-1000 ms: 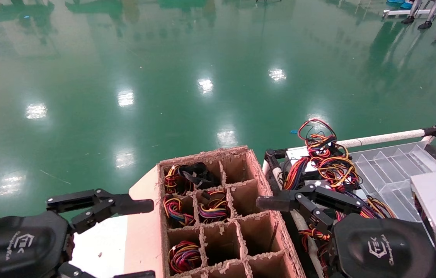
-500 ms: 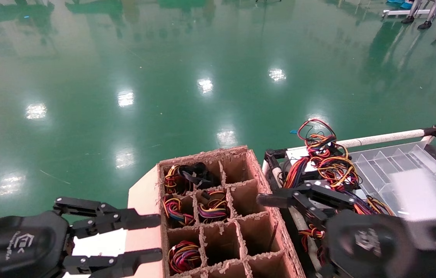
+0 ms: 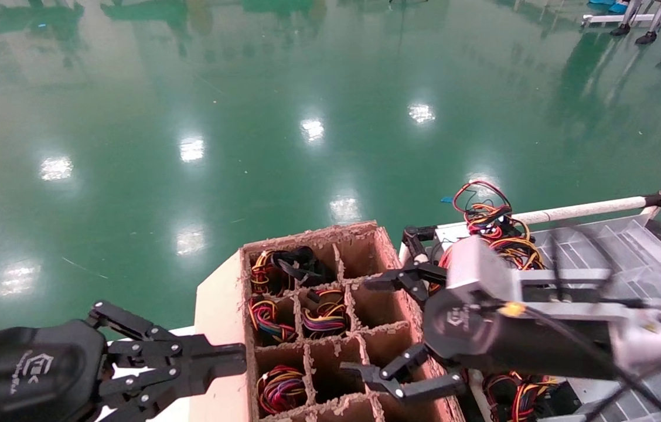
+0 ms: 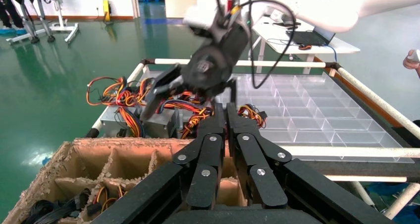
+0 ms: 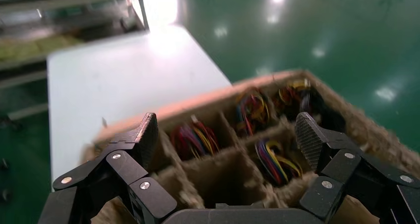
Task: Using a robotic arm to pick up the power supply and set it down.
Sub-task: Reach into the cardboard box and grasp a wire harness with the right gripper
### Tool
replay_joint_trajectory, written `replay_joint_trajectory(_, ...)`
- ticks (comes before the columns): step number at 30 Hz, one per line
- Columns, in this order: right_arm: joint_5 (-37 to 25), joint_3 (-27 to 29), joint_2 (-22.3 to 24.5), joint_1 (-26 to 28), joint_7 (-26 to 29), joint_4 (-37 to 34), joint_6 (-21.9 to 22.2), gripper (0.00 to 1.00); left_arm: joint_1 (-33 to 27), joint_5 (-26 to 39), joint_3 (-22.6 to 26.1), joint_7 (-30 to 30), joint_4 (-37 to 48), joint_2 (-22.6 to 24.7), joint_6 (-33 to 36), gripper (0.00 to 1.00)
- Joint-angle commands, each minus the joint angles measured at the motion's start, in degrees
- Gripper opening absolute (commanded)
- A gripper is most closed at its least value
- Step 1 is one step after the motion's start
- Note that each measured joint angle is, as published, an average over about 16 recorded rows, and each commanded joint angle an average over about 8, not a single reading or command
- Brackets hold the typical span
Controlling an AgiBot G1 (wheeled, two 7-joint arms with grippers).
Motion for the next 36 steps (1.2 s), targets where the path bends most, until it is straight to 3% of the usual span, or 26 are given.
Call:
replay_joint_trajectory(1,-3.1,-1.5,-1.3,1.9,0.3,-1.0,0.3,1.00,0.0,0.0,0.0,0.0,0.0,0.0,0.0,0.00)
replay_joint_trajectory(12,-17.6,-8.6,-8.9,8.8,0.7,-5.6,3.3,0.98,0.0,0.0,0.0,0.0,0.0,0.0,0.0,0.03)
replay_joint_trajectory(14,-19.7,-9.5,-10.2,9.7,0.6,-6.3,4.2,0.83,0.0,0.0,0.0,0.0,0.0,0.0,0.0,0.08)
replay_joint_trajectory(18,-22.8,-10.8,-12.6,10.9,0.2,-7.7,6.0,0.35,0.0,0.0,0.0,0.0,0.0,0.0,0.0,0.24)
replay_joint_trajectory(20,-23.9,-11.3,-13.8,11.3,-0.1,-8.4,6.9,0.12,0.0,0.0,0.0,0.0,0.0,0.0,0.0,0.39)
replay_joint_trajectory(22,-24.9,-11.7,-14.7,11.6,-0.5,-9.0,7.7,0.02,0.0,0.0,0.0,0.0,0.0,0.0,0.0,0.59)
replay_joint_trajectory(27,-27.2,-12.7,-16.5,12.1,-0.9,-10.0,9.4,0.00,0.0,0.0,0.0,0.0,0.0,0.0,0.0,0.98)
replay_joint_trajectory(36,-29.5,-13.8,-18.1,12.4,-0.2,-10.6,10.6,0.00,0.0,0.0,0.0,0.0,0.0,0.0,0.0,1.00)
